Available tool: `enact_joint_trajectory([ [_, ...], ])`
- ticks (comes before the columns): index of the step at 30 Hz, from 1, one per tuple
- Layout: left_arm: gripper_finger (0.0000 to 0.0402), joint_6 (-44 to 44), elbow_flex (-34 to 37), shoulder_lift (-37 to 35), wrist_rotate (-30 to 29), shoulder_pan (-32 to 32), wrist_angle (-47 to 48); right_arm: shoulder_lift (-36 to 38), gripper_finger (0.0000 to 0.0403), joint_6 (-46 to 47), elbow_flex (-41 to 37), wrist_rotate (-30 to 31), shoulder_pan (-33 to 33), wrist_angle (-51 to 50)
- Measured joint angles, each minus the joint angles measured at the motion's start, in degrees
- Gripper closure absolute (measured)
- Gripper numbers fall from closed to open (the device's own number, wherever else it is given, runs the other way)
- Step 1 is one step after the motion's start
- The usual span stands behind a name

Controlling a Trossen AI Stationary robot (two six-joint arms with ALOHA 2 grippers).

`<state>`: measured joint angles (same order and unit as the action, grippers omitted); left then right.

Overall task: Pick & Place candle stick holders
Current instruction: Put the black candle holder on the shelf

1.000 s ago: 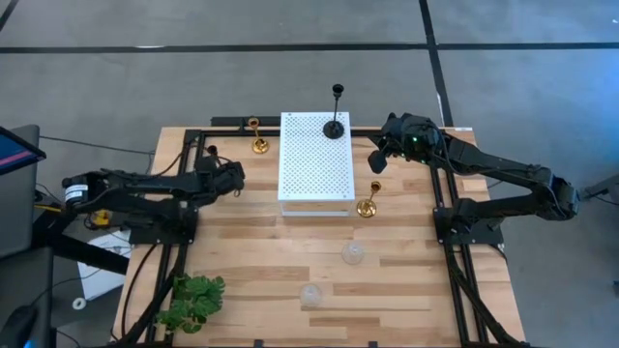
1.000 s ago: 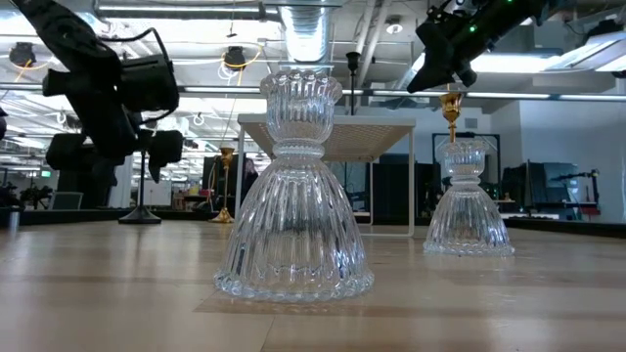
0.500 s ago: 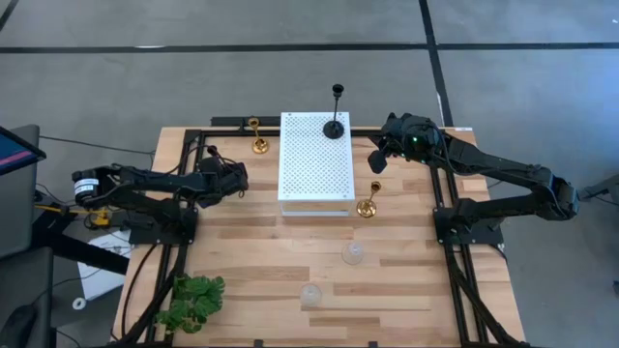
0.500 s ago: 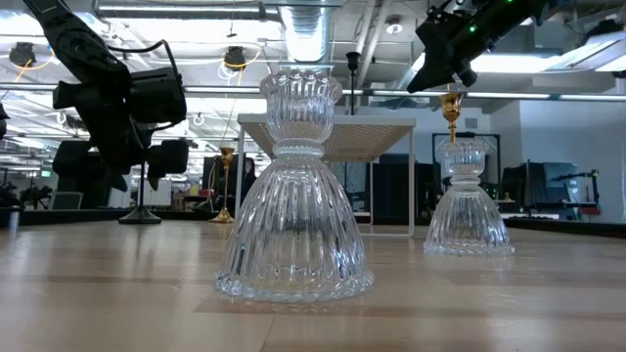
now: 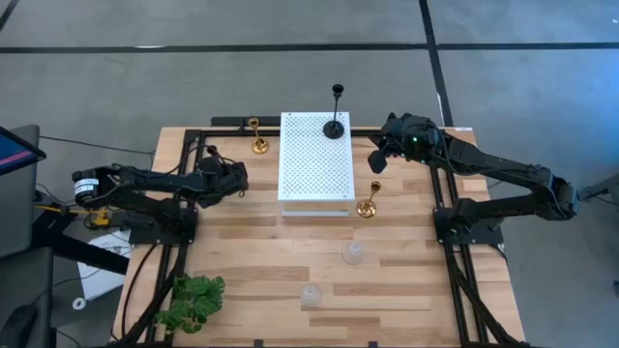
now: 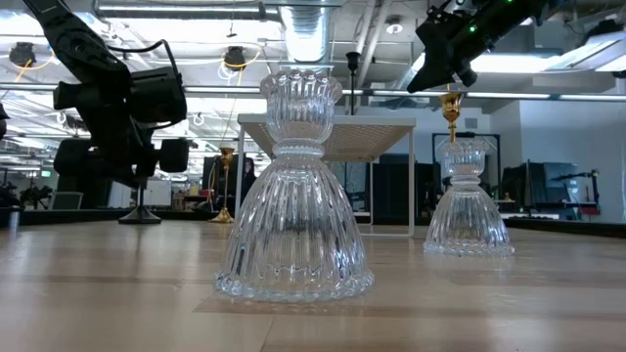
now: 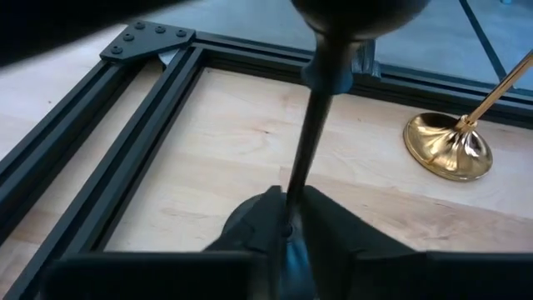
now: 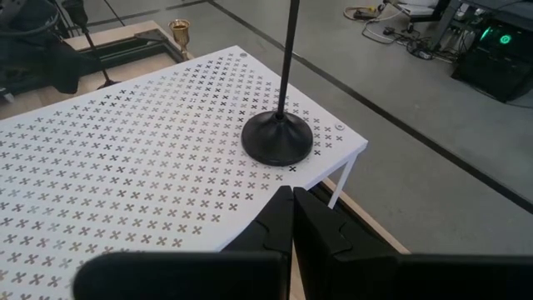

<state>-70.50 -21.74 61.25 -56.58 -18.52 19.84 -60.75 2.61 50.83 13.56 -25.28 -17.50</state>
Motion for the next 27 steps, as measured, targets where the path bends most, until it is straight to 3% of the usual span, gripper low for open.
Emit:
enact_joint_trajectory([
  [3, 0.0391, 1.2, 0.0, 0.0, 0.0, 0.0, -0.1, 0.0, 0.0403, 0.0, 0.0, 0.0, 0.0, 0.0],
  [12, 0.0398, 6.2, 0.0, -0.8, 3.7, 1.1, -0.6, 0.0, 0.0403, 0.0, 0.0, 0.0, 0.0, 0.0],
  [23, 0.0399, 19.8, -2.5, -13.9, 3.4, 3.4, -0.8, 0.0, 0.0403, 0.0, 0.0, 0.0, 0.0, -0.2],
  [27, 0.0400, 21.9, -2.9, -17.1, 8.1, 3.4, 0.7, 0.0, 0.0403, 0.0, 0.0, 0.0, 0.1, -0.3],
])
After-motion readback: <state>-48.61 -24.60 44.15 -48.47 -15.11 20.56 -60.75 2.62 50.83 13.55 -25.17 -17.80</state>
